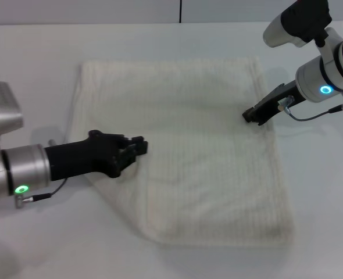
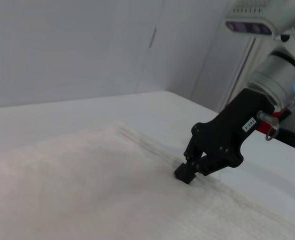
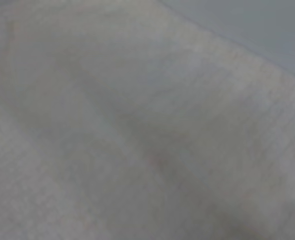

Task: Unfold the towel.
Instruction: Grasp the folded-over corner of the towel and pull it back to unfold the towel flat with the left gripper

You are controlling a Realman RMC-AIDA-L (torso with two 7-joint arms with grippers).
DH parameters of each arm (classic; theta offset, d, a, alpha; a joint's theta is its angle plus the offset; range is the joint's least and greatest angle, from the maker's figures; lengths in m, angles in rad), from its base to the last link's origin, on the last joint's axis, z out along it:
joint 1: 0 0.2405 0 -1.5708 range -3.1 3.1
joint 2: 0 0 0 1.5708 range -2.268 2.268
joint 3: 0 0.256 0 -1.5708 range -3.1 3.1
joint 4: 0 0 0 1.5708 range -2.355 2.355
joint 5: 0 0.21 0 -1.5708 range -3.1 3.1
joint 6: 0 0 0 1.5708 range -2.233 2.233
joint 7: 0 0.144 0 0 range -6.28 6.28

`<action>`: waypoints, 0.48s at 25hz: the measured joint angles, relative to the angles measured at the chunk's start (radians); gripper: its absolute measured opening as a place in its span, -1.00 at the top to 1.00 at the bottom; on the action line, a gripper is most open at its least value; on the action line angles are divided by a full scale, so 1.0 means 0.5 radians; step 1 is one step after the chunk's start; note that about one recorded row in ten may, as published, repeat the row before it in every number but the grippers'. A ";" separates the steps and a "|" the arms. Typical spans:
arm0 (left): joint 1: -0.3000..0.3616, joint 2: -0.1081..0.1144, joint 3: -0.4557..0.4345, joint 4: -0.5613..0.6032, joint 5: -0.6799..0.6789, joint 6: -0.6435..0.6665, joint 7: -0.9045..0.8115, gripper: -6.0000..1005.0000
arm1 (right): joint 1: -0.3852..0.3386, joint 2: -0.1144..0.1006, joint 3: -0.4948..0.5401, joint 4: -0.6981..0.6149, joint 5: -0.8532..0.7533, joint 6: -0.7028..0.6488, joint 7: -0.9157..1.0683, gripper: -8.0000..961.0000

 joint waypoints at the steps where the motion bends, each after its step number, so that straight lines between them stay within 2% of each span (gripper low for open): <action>1: 0.033 0.001 0.000 0.031 -0.014 0.032 0.000 0.78 | 0.000 0.000 0.000 0.000 0.000 0.000 0.000 0.99; 2: 0.085 0.002 0.000 0.073 -0.040 0.071 0.000 0.78 | 0.000 0.000 0.000 0.000 0.000 0.000 0.000 0.99; 12: 0.266 0.008 0.007 0.211 -0.108 0.253 0.038 0.78 | 0.003 0.000 0.000 0.003 0.000 0.005 -0.001 0.99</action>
